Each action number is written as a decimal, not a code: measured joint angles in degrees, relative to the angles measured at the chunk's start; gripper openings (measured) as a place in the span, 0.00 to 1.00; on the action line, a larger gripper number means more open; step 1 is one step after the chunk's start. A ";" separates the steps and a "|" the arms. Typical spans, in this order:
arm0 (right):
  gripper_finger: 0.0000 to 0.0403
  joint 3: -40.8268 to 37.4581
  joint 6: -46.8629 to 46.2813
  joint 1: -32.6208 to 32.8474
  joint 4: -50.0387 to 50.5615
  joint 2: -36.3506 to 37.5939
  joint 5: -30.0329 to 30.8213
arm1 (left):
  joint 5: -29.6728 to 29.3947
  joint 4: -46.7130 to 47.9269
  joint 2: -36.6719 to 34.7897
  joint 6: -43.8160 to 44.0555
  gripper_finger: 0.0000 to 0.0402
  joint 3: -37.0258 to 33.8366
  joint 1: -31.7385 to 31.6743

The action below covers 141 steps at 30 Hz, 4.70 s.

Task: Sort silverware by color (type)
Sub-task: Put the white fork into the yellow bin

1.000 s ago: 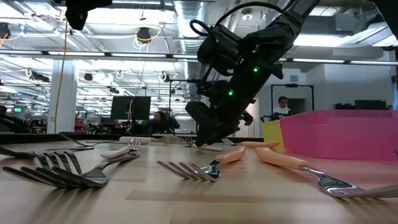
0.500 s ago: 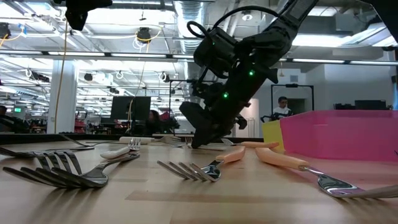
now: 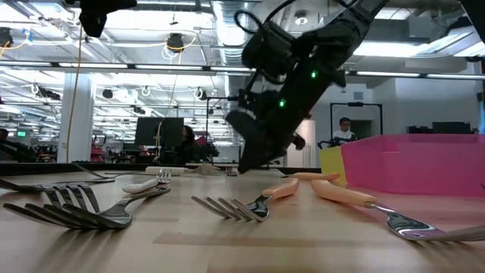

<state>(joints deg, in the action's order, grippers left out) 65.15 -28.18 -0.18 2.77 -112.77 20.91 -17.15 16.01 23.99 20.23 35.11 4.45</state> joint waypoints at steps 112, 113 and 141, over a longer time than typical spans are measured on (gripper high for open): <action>0.18 -33.64 19.62 -33.85 27.21 44.84 -1.58 | -1.73 2.78 0.02 -1.99 0.38 0.00 0.02; 0.18 -33.64 19.62 -34.08 27.36 44.64 -1.60 | -1.73 2.78 0.02 -2.01 0.38 0.00 0.02; 0.25 -33.64 17.66 -37.97 31.54 44.11 -3.63 | -1.70 2.82 0.02 -2.01 0.38 0.00 0.02</action>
<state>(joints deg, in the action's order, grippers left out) 31.51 -10.52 -38.15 34.30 -68.66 17.29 -18.85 18.83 24.01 18.22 35.11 4.47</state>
